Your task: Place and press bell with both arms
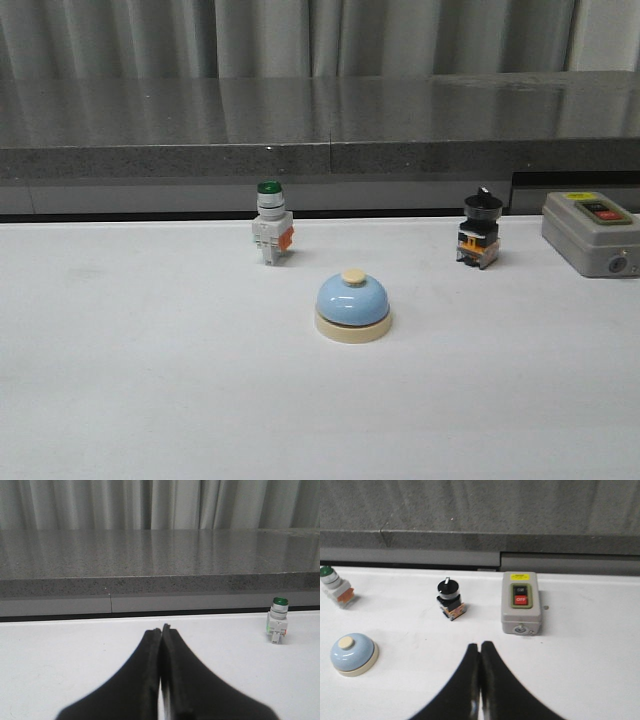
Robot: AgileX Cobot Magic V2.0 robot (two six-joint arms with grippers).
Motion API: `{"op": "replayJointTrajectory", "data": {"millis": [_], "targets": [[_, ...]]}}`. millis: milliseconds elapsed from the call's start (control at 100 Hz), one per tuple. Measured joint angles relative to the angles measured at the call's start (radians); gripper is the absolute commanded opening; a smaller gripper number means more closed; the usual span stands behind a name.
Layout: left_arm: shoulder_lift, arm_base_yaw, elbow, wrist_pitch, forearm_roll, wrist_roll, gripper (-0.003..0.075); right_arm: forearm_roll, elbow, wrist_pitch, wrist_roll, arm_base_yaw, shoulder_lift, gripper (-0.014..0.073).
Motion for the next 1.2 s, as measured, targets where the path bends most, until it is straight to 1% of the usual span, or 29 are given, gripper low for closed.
{"op": "replayJointTrajectory", "data": {"millis": [200, 410, 560, 820, 989, 1199], "targets": [[0.000, 0.000, 0.000, 0.000, 0.000, 0.000, -0.0020, 0.002, -0.200, 0.071, 0.000, 0.114, 0.299, -0.0060], [0.000, 0.000, 0.000, 0.000, 0.000, 0.000, -0.0020, 0.003, -0.393, 0.117, 0.000, 0.218, 0.546, -0.0060], [0.000, 0.000, 0.000, 0.000, 0.000, 0.000, -0.0020, 0.003, -0.513, 0.159, 0.000, 0.272, 0.672, -0.0060], [0.000, 0.000, 0.000, 0.000, 0.000, 0.000, -0.0020, 0.005, -0.738, 0.339, 0.000, 0.329, 0.873, -0.0060], [0.000, 0.000, 0.000, 0.000, 0.000, 0.000, -0.0020, 0.005, -0.843, 0.437, 0.000, 0.369, 0.996, -0.0060], [0.000, 0.000, 0.000, 0.000, 0.000, 0.000, -0.0020, 0.011, -0.949, 0.517, -0.002, 0.419, 1.136, -0.0060]]}}
